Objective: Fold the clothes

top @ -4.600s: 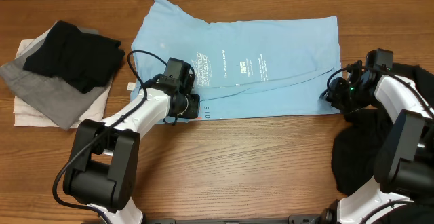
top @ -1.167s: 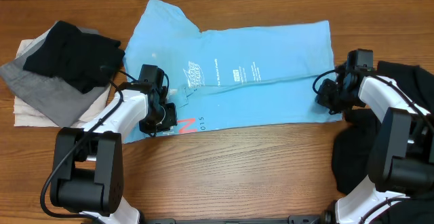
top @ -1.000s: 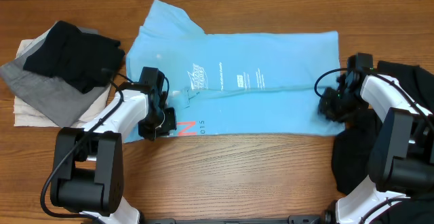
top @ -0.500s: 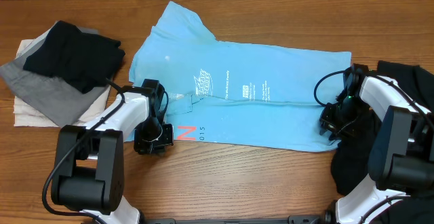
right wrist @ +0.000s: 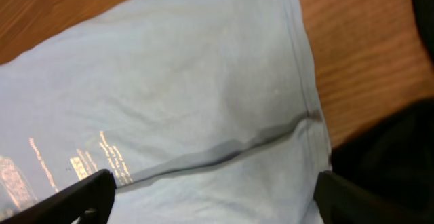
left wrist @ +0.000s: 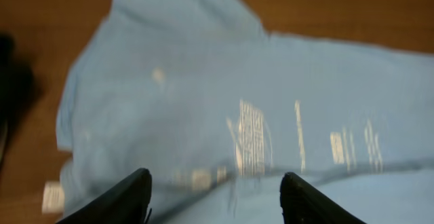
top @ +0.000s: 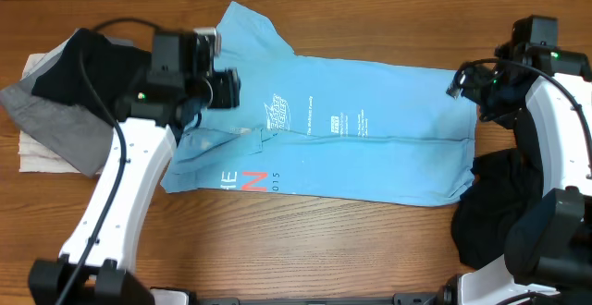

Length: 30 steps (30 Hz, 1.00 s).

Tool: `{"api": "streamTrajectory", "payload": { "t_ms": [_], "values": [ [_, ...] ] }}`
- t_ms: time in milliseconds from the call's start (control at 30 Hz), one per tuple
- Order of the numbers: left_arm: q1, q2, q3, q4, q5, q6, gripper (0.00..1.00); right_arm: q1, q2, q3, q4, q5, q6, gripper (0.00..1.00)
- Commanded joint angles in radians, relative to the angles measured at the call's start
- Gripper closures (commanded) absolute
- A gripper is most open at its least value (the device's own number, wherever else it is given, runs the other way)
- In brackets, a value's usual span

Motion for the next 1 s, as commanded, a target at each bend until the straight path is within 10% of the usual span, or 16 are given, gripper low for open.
{"api": "streamTrajectory", "payload": {
  "t_ms": [0, 533, 967],
  "values": [
    [0.061, 0.160, 0.093, 0.053, 0.029, 0.033, 0.30, -0.002, -0.006, 0.013, 0.011, -0.026, -0.021, 0.00],
    [0.159, 0.912, 0.784, 0.193, 0.108, 0.078, 0.29, -0.002, -0.006, 0.013, 0.012, -0.026, -0.021, 0.00],
    [0.153, 1.115, 0.848, 0.313, 0.190, -0.012, 0.41, -0.002, -0.006, 0.012, 0.019, -0.025, -0.021, 0.00]
  ]
}}
